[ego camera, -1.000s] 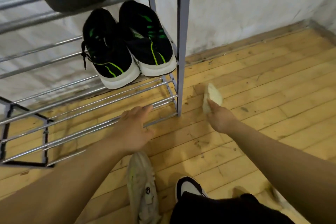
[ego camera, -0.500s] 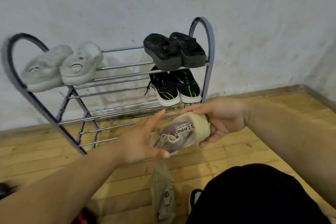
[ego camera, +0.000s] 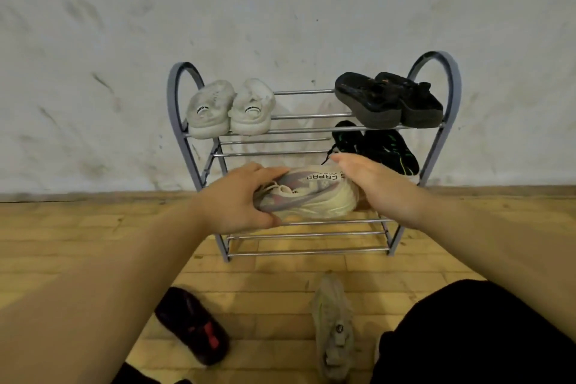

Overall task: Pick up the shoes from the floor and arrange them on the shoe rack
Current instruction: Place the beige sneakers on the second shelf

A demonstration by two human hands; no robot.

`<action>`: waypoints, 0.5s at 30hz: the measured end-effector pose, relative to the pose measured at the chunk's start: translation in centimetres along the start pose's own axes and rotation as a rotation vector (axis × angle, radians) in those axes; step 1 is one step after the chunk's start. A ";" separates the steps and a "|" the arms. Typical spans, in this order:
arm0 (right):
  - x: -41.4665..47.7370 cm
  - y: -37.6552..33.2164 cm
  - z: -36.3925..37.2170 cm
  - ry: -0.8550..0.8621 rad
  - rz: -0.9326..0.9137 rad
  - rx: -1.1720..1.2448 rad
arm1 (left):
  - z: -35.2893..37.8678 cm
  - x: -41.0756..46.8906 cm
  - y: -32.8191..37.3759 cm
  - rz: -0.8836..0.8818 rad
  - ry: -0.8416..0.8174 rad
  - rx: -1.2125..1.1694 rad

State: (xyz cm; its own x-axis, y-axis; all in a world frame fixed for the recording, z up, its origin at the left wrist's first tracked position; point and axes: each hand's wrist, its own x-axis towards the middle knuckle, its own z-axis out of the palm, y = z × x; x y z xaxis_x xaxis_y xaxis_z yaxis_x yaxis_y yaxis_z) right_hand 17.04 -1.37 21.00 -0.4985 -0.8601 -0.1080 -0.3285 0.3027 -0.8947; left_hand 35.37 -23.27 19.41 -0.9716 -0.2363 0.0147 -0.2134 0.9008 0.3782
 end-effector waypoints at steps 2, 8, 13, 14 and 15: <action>-0.2 -0.7 0.5 -0.047 -0.167 -0.242 | -0.6 -0.6 -0.6 -0.050 0.000 -0.034; 1.0 1.0 -0.3 -0.148 -0.208 -0.610 | 0.3 -0.5 0.4 -0.094 0.007 0.023; -2.0 3.3 -6.0 -0.040 -0.087 -0.496 | 1.2 2.9 6.7 0.003 0.102 0.082; -3.5 4.2 -7.5 0.009 -0.067 -0.477 | 1.5 4.0 8.5 0.033 0.106 0.089; -5.1 5.3 -9.0 0.060 -0.044 -0.473 | 1.9 5.1 10.5 0.066 0.098 0.104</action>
State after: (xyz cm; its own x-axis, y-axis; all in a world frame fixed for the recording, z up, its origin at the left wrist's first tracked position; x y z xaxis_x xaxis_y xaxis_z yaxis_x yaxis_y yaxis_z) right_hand 10.61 8.31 20.67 -0.5163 -0.8556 -0.0369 -0.6728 0.4318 -0.6007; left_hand 28.01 -14.36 21.69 -0.9701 -0.2057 0.1286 -0.1643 0.9472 0.2754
